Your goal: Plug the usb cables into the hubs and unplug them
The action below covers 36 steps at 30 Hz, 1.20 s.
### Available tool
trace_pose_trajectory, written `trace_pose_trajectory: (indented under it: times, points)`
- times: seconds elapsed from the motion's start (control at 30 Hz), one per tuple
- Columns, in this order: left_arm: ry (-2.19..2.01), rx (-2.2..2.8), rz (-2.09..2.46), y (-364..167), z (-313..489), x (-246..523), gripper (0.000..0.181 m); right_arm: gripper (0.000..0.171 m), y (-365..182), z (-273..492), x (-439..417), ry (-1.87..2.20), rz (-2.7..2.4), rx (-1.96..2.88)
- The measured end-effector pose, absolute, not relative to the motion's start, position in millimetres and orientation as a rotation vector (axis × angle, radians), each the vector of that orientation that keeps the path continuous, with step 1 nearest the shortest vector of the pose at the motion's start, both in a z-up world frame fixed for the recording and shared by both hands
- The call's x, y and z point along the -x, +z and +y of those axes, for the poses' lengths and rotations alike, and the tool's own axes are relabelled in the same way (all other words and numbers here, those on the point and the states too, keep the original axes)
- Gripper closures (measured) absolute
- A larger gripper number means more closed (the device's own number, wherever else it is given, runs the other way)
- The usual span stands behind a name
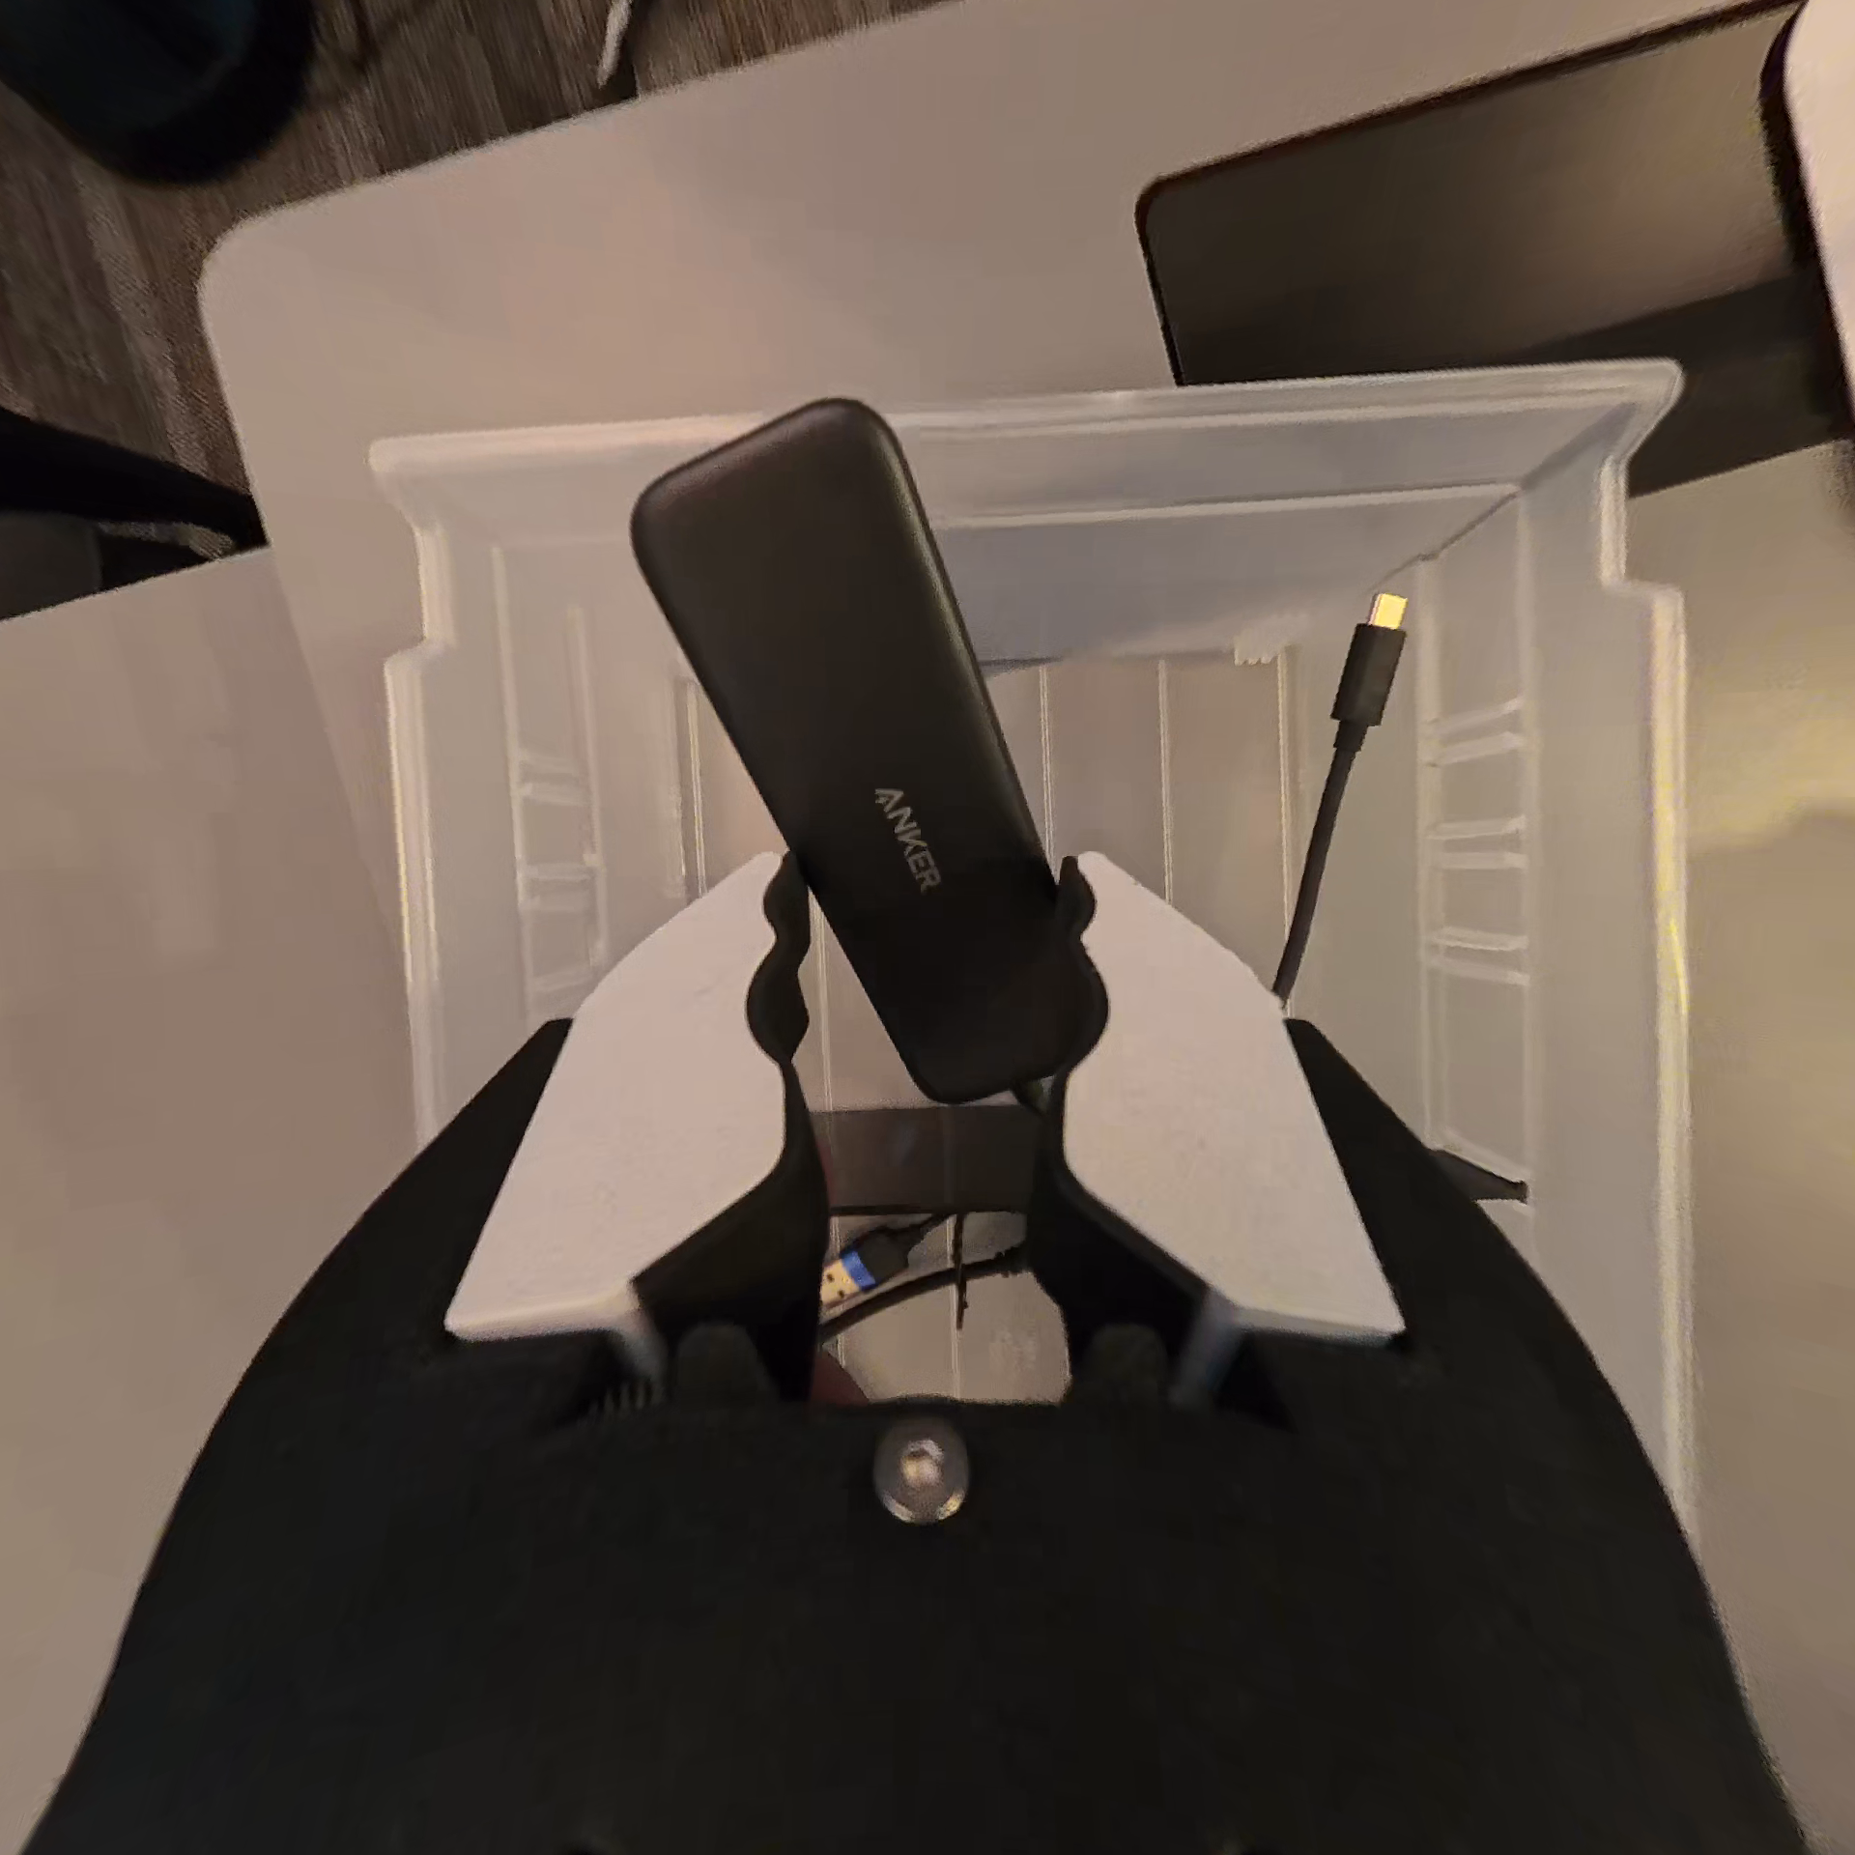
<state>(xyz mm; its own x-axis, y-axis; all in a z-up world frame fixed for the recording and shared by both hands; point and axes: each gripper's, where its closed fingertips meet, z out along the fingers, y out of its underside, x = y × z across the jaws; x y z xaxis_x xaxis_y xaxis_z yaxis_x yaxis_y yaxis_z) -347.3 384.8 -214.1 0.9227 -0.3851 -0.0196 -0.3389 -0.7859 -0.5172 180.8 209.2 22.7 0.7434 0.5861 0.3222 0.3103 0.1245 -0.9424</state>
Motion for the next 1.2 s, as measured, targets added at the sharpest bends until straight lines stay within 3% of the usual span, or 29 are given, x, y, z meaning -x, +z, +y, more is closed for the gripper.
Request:
trace_pose_trajectory:
  times: [0.03, 0.67, 0.97, 1.2]
  points:
    - [-0.111, 2.516, 0.521, -211, 385, 347, 0.134, 0.133, 23, 209, -180, 0.234, -0.777, 1.474]
    - [-0.018, 2.081, 0.524, -131, 375, 337, 0.135, 0.131, 19, 209, -163, 0.231, -0.818, 1.463]
    - [-0.043, 1.857, 0.527, -61, 363, 314, 0.136, 0.107, 18, 210, -139, 0.243, -0.862, 1.403]
    - [-0.295, 1.616, 0.598, 3, 330, 248, 0.136, 0.107, 5, 205, -96, 0.437, -0.935, 1.373]
